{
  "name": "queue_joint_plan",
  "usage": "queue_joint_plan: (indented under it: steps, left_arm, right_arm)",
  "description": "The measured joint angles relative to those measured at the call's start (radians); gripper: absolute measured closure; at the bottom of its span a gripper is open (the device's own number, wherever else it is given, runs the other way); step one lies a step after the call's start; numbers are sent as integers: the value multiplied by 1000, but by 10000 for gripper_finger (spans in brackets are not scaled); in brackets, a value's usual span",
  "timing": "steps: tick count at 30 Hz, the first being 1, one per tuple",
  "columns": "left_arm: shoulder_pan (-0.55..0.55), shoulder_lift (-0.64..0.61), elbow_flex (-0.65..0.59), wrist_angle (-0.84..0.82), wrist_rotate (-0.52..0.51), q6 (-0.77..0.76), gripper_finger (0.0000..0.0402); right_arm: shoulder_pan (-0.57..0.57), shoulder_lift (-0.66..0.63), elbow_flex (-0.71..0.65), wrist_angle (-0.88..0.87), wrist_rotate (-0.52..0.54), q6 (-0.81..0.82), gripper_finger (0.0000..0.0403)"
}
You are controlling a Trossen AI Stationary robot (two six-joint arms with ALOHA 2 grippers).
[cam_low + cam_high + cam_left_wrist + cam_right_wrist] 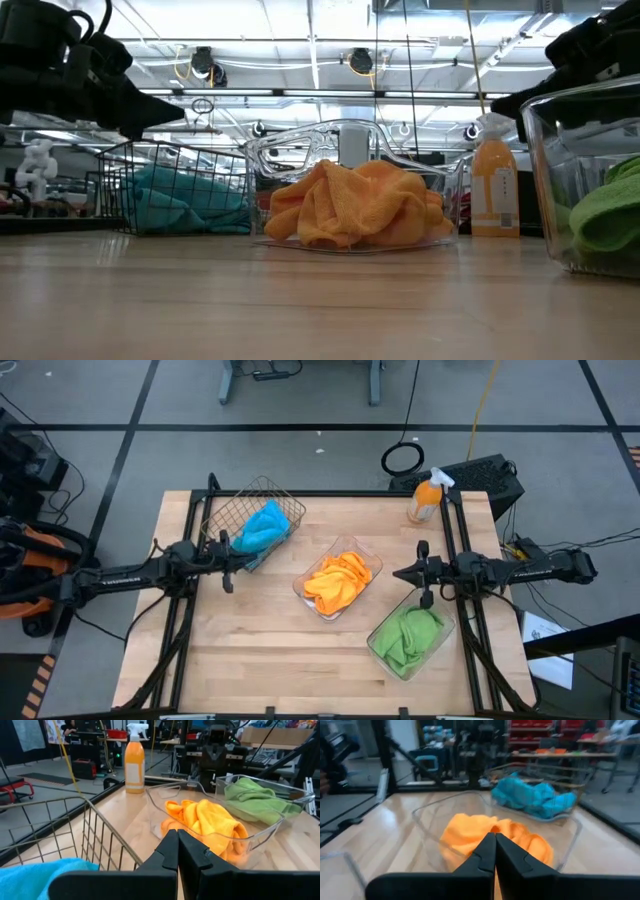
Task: Sort microfiber towel by color & place in baskets
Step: Return to Home Position
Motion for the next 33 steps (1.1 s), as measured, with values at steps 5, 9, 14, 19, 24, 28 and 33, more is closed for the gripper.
queue_joint_plan:
  steps: [5,9,14,19,24,28,33]
  left_arm:
    - [0,-38,0,-55,-2,0,401]
    - [0,-68,0,-83,-3,0,401]
    - [0,-91,0,-106,-5,0,402]
    - [-1,-102,-1,-113,-5,-1,402]
    - [-1,-102,-1,-112,-9,0,402]
    - [-1,-104,-1,-108,-9,0,402]
    - [-1,-103,-1,-113,-9,0,402]
  right_arm:
    - [68,-34,0,-20,76,-23,403]
    - [95,-73,0,-95,80,-52,403]
    - [95,-149,0,-154,81,-44,403]
    - [95,-230,0,-189,82,-58,403]
    - [95,-282,0,-190,82,-89,403]
    - [95,-305,0,-190,79,-122,403]
    - [95,-305,0,-191,80,-146,403]
